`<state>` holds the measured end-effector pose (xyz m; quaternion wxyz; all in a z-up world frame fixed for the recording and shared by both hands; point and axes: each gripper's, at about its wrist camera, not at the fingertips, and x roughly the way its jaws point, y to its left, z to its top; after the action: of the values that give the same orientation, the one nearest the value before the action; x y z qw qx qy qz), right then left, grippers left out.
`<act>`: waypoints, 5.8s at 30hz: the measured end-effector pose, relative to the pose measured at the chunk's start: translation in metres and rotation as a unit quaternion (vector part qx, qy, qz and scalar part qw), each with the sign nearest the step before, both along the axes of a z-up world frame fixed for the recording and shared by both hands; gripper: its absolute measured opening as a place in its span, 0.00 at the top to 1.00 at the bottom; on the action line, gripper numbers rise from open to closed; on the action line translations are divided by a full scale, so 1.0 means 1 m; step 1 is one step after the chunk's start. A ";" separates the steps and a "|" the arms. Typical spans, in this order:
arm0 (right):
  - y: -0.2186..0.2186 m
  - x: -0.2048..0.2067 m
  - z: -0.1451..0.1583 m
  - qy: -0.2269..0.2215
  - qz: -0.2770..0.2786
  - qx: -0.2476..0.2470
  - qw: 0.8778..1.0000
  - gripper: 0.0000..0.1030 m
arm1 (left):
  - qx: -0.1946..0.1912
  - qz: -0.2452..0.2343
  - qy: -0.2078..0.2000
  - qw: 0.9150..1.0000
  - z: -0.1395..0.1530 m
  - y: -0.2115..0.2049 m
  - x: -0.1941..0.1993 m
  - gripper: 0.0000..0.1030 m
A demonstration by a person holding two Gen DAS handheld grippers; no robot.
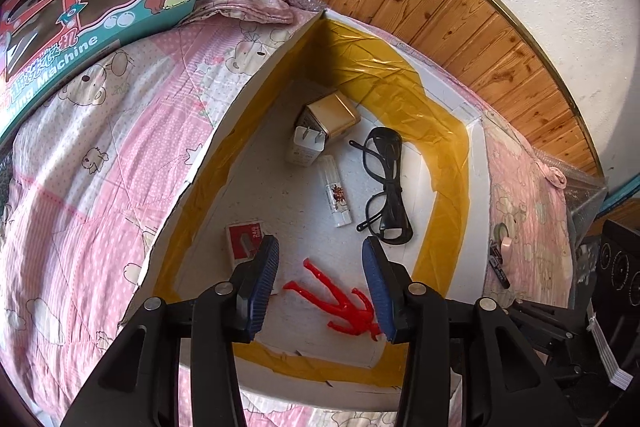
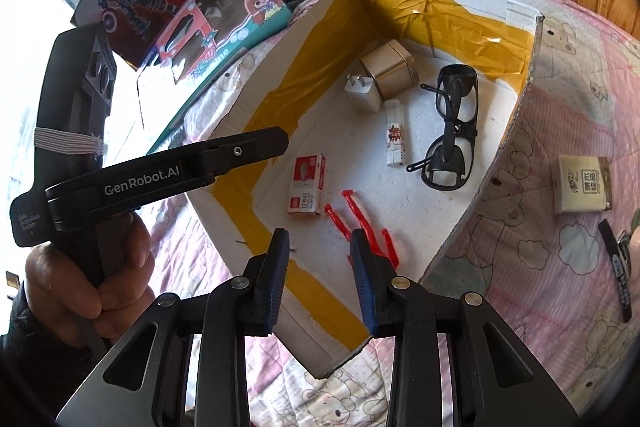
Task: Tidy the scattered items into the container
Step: 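Move both open tools back toward the tissue pack and black marker, then grasp the cream tissue pack with the left tool while the right tool grasps the black marker, then lift the tissue pack and marker with both tools toward the box, then carry the tissue pack and black marker with both tools over the box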
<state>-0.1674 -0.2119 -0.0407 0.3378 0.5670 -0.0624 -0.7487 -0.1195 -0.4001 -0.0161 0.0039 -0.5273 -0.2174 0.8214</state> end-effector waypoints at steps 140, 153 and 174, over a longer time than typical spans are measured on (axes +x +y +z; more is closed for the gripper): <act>0.251 0.114 -0.018 -0.030 -0.273 -0.013 0.961 0.87 | 0.063 -0.197 0.010 0.978 0.015 0.232 0.044 0.77; 0.229 0.127 0.014 0.002 -0.249 -0.021 0.968 0.87 | 0.082 -0.200 0.051 0.975 0.046 0.229 0.063 0.77; 0.161 0.122 0.042 0.026 -0.155 -0.022 0.987 0.87 | 0.104 -0.113 0.063 0.986 0.050 0.160 0.089 0.77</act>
<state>-0.0454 -0.0508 0.0011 0.2313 0.5232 -0.1568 -0.8051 -0.0309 -0.2403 0.0342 0.1656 -0.4926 -0.2400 0.8199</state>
